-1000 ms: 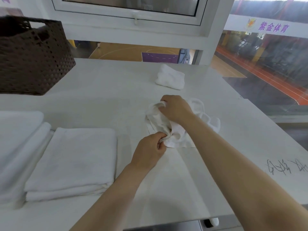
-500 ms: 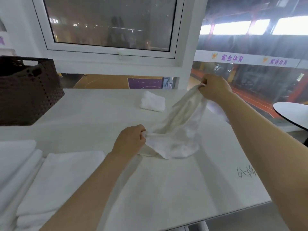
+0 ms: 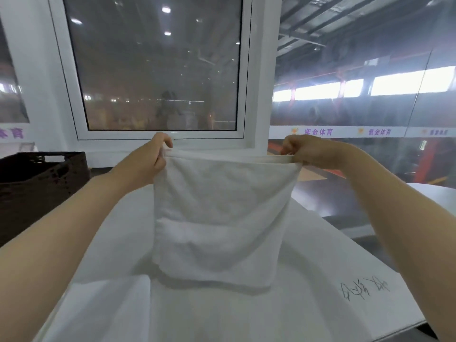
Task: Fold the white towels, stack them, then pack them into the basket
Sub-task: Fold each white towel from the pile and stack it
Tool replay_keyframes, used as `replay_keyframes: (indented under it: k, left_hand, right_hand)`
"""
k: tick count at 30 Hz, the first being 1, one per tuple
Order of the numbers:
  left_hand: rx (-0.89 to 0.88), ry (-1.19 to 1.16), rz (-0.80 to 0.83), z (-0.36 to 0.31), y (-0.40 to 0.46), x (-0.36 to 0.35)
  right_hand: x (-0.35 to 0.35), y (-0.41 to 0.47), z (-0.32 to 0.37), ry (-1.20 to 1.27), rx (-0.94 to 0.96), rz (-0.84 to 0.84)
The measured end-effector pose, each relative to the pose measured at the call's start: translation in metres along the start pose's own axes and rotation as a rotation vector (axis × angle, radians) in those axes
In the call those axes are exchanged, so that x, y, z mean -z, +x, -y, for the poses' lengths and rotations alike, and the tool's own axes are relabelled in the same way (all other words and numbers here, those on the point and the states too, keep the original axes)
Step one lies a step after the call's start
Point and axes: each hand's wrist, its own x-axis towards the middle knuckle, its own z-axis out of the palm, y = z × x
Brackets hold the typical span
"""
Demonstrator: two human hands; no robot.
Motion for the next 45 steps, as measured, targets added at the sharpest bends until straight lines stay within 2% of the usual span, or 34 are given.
replay_keyframes:
  k: [2, 6, 10, 12, 13, 14, 17, 18, 20, 21, 23, 24, 26, 27, 30, 33, 35, 41, 45]
  left_hand:
    - [-0.078, -0.003, 0.077, -0.003, 0.000, 0.016]
    - [-0.094, 0.037, 0.200, 0.003, -0.002, 0.035]
    - [-0.051, 0.035, 0.047, 0.005, -0.002, 0.039]
    - [-0.038, 0.141, 0.104, 0.009, -0.002, 0.042]
    - [-0.032, 0.194, 0.151, 0.013, -0.002, 0.043]
    - [-0.013, 0.214, 0.153, 0.018, -0.001, 0.045]
    - [0.043, 0.226, 0.065, 0.026, -0.001, 0.050]
    - [0.046, 0.259, 0.088, 0.027, -0.003, 0.049]
    - [0.047, 0.312, 0.152, 0.030, -0.004, 0.043]
    - [0.049, 0.317, 0.142, 0.032, -0.003, 0.042]
    - [0.058, 0.304, 0.091, 0.036, -0.003, 0.043]
    - [0.061, 0.301, 0.073, 0.038, -0.004, 0.043]
    - [0.066, 0.309, 0.093, 0.041, -0.006, 0.042]
    - [0.072, 0.311, 0.111, 0.041, -0.006, 0.042]
    - [0.095, 0.293, 0.076, 0.047, -0.005, 0.041]
    - [0.117, 0.266, 0.045, 0.048, -0.003, 0.037]
    - [0.156, 0.176, 0.016, 0.044, -0.004, 0.036]
    - [0.285, -0.415, -0.009, 0.026, -0.020, 0.033]
    - [0.351, -0.536, -0.050, 0.025, -0.026, 0.029]
  right_hand:
    - [-0.001, 0.004, -0.001, -0.086, 0.083, 0.012]
    - [-0.010, 0.010, 0.002, -0.481, 0.224, 0.047]
    - [-0.016, 0.003, 0.006, -0.825, 0.310, -0.016]
    - [-0.026, -0.003, 0.011, -1.079, 0.345, 0.011]
    - [-0.031, -0.006, 0.010, -1.130, 0.389, 0.044]
    - [-0.033, -0.005, 0.006, -1.093, 0.421, 0.045]
    - [-0.035, -0.003, 0.000, -0.860, 0.545, -0.189]
    - [-0.035, -0.001, 0.001, -0.850, 0.538, -0.179]
    - [-0.041, 0.000, 0.005, -0.900, 0.438, -0.017]
    - [-0.042, 0.002, 0.004, -0.845, 0.420, -0.024]
    - [-0.038, 0.010, 0.003, -0.558, 0.404, -0.184]
    - [-0.036, 0.013, 0.004, -0.464, 0.377, -0.192]
    - [-0.035, 0.015, 0.005, -0.442, 0.308, -0.067]
    - [-0.036, 0.016, 0.005, -0.441, 0.290, -0.062]
    - [-0.033, 0.019, 0.003, -0.377, 0.269, -0.169]
    - [-0.033, 0.018, 0.006, -0.229, 0.266, -0.157]
    - [-0.035, 0.015, 0.011, -0.048, 0.292, -0.177]
    - [-0.028, 0.006, 0.018, 0.275, 0.276, -0.158]
    - [-0.024, -0.002, 0.015, 0.385, 0.254, -0.107]
